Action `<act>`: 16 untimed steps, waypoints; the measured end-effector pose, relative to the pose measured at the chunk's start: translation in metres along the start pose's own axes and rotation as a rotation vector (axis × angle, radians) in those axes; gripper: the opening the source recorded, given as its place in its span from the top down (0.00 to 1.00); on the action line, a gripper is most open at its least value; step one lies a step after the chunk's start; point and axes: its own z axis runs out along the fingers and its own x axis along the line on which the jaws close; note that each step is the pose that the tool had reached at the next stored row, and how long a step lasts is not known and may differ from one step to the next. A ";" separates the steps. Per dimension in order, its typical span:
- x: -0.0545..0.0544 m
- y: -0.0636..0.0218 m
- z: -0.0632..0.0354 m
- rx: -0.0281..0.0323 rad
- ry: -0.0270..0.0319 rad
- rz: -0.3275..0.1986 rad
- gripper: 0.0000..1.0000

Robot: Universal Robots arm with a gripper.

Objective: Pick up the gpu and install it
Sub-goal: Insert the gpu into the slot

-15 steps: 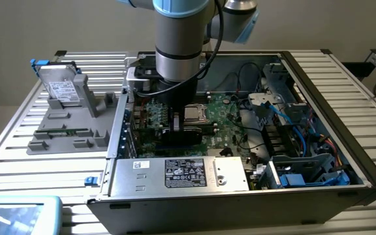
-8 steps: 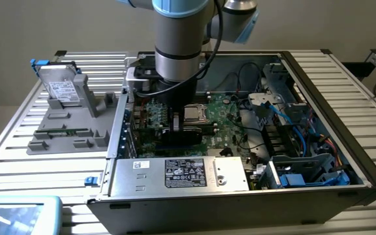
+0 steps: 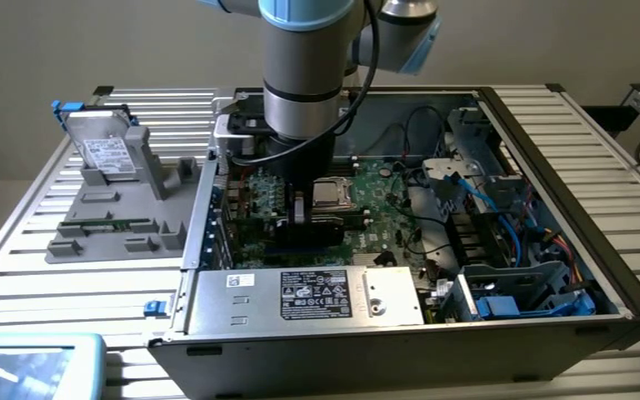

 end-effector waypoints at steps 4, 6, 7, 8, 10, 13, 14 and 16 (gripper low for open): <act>0.000 -0.0019 -0.0001 -0.0005 0.0000 -0.001 0.72; 0.000 -0.0025 -0.0002 -0.0001 -0.0001 -0.002 0.72; 0.000 -0.0026 -0.0002 0.0000 -0.0004 -0.002 0.72; 0.000 -0.0027 -0.0001 0.0001 -0.0008 -0.003 0.72; 0.000 -0.0025 0.0002 0.0002 -0.0015 -0.004 0.72; 0.000 -0.0018 0.0015 0.0008 -0.0043 -0.007 0.72; 0.000 -0.0016 0.0015 0.0004 -0.0045 -0.008 0.72; 0.000 -0.0015 0.0014 0.0002 -0.0049 -0.011 0.72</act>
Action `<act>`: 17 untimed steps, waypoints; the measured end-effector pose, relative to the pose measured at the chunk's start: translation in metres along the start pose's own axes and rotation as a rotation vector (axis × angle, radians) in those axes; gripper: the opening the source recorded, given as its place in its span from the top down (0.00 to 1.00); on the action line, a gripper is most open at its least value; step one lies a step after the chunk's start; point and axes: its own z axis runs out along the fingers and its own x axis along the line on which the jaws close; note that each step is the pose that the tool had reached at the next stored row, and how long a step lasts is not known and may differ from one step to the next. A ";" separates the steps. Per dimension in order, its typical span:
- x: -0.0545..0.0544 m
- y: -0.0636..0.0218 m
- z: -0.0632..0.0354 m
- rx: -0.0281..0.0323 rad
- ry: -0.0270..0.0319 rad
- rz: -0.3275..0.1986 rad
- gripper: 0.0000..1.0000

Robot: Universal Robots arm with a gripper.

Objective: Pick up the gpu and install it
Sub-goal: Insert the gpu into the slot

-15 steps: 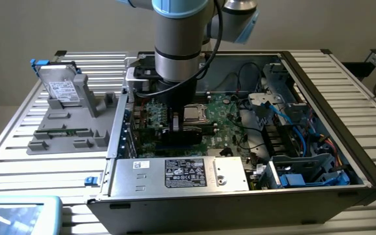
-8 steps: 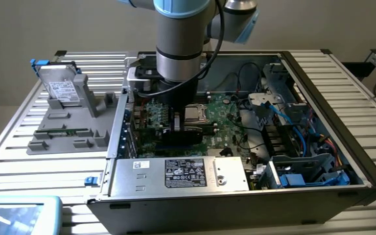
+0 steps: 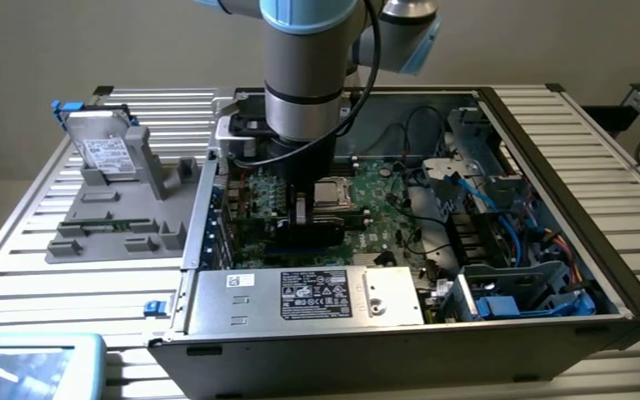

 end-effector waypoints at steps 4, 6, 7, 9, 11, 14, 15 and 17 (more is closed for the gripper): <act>0.000 0.0001 -0.0001 0.0000 -0.0025 -0.006 0.72; 0.000 0.0004 0.0000 0.0003 -0.0035 -0.013 0.72; 0.000 0.0006 0.0000 0.0003 -0.0038 -0.017 0.72; 0.000 0.0007 0.0000 0.0004 -0.0042 -0.024 0.72; 0.000 0.0007 0.0000 0.0004 -0.0043 -0.024 0.72; 0.000 0.0007 0.0000 0.0004 -0.0043 -0.024 0.72; 0.000 0.0007 0.0000 0.0004 -0.0043 -0.024 0.72; 0.000 0.0007 0.0000 0.0004 -0.0043 -0.024 0.72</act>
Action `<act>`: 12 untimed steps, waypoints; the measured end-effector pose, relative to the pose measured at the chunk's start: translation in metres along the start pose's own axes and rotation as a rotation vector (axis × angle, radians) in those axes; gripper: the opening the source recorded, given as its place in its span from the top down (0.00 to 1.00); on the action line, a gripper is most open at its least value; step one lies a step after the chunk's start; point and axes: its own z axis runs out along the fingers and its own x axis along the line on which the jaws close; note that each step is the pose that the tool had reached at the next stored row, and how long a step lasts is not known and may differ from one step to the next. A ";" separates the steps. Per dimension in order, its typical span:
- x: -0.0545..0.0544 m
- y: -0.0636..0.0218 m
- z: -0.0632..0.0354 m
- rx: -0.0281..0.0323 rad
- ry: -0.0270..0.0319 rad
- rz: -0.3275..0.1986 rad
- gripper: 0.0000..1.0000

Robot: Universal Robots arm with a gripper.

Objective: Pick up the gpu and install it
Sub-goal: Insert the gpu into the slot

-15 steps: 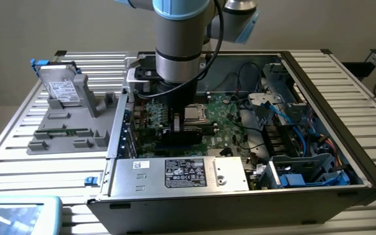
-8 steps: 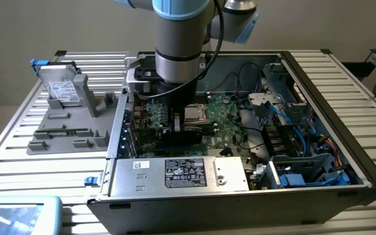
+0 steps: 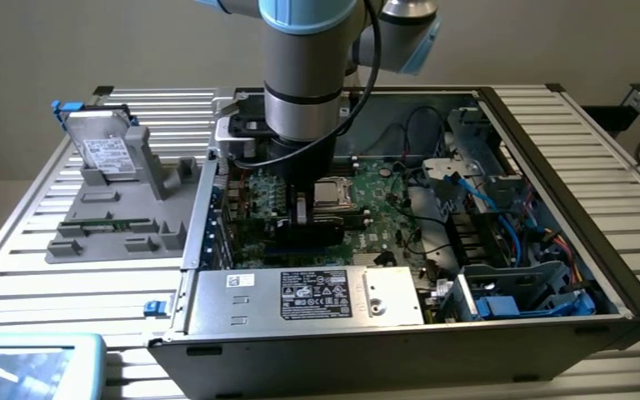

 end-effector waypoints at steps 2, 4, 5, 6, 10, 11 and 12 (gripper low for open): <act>0.000 0.0001 0.0001 0.0000 0.0000 0.000 0.72; 0.000 0.0004 0.0001 0.0001 0.0000 0.000 0.72; 0.000 0.0008 0.0002 0.0003 -0.0001 0.000 0.72; 0.000 0.0014 0.0002 0.0009 0.0002 0.000 0.72; 0.000 0.0015 0.0002 0.0013 0.0005 0.000 0.72; 0.000 0.0015 0.0002 0.0012 0.0005 0.000 0.72; 0.000 0.0016 0.0002 0.0013 0.0005 0.000 0.72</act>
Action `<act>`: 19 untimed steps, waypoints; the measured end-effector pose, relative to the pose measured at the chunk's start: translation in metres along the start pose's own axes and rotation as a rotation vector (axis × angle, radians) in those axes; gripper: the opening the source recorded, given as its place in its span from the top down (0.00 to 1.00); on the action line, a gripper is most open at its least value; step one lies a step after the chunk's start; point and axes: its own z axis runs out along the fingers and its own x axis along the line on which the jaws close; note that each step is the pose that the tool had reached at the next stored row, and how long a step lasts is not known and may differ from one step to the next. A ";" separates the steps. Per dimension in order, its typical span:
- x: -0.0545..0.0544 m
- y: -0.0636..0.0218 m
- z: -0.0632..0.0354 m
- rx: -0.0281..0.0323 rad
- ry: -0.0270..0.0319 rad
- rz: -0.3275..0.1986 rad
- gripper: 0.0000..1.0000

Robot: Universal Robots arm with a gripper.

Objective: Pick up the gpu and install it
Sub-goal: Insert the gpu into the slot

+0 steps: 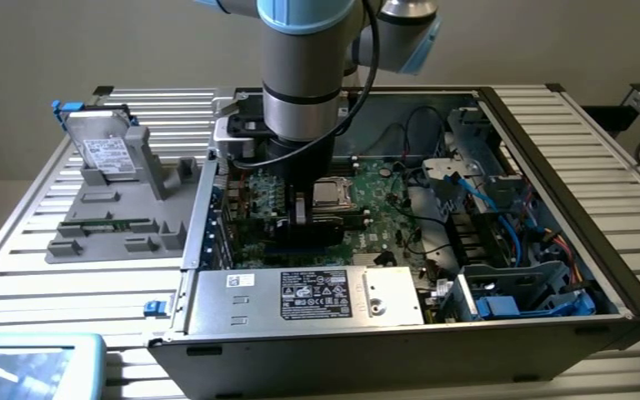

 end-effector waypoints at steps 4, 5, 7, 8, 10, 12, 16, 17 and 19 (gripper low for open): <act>0.000 0.0010 0.0003 0.0017 0.0006 0.000 0.72; 0.000 0.0011 0.0003 0.0017 0.0007 0.000 0.72; 0.000 0.0011 0.0002 0.0017 0.0007 0.000 0.72; 0.000 0.0012 0.0003 0.0018 0.0005 0.000 0.72; 0.000 0.0012 0.0003 0.0019 0.0004 0.000 0.72; 0.000 0.0012 0.0003 0.0019 0.0003 0.000 0.72; 0.000 0.0010 0.0003 0.0018 0.0002 0.000 0.72; 0.000 0.0009 0.0003 0.0018 0.0003 0.000 0.72; 0.000 0.0009 0.0003 0.0018 0.0002 0.000 0.72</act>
